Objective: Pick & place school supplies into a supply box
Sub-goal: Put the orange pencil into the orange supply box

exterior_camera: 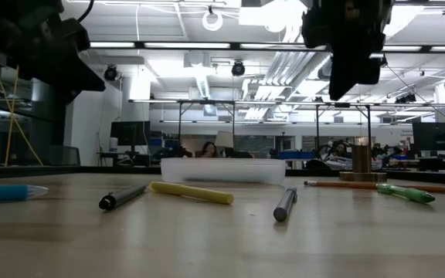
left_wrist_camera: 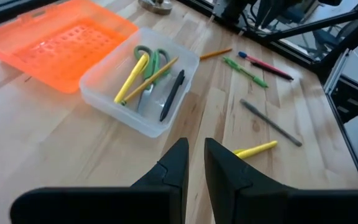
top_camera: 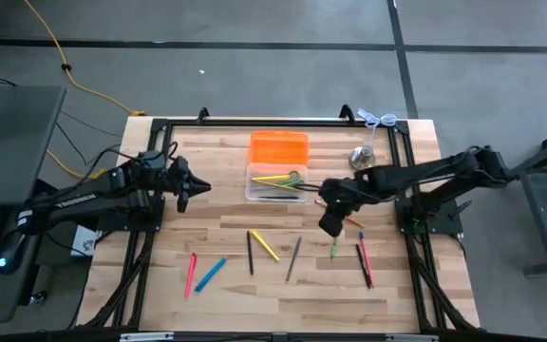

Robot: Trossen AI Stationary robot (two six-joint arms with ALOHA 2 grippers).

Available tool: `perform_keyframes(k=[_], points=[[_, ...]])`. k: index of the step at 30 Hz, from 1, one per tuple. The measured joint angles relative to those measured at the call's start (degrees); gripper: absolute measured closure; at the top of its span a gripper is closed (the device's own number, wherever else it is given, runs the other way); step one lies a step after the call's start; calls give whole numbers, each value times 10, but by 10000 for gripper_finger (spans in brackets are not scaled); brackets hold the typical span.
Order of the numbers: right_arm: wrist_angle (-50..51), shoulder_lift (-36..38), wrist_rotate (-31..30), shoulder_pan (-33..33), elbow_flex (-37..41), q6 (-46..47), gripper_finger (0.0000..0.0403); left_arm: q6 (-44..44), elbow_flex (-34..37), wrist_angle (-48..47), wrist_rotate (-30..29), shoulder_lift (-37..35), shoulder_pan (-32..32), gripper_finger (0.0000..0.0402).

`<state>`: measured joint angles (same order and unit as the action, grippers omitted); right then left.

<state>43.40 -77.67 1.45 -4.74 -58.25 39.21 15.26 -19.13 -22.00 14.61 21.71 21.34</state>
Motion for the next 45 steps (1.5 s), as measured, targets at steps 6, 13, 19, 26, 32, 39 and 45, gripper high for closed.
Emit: perform_keyframes(k=[6,13,19,26,32,39,45], points=[[30,-43,35,23,0,23,380,1,43,42,1,-22,0,323],[45,-61,36,42,0,19,380,0,83,61,14,-38,0,323],[45,-61,37,51,0,28,380,-4,106,88,13,-51,0,323],[49,-61,36,66,0,54,351,1,134,121,13,-51,0,323],[49,-61,34,74,0,43,301,2,142,124,13,-51,0,323],[52,-67,25,74,0,-4,267,0,142,125,8,-51,0,323],[60,-121,35,74,0,-57,261,0,142,125,7,-51,0,323]])
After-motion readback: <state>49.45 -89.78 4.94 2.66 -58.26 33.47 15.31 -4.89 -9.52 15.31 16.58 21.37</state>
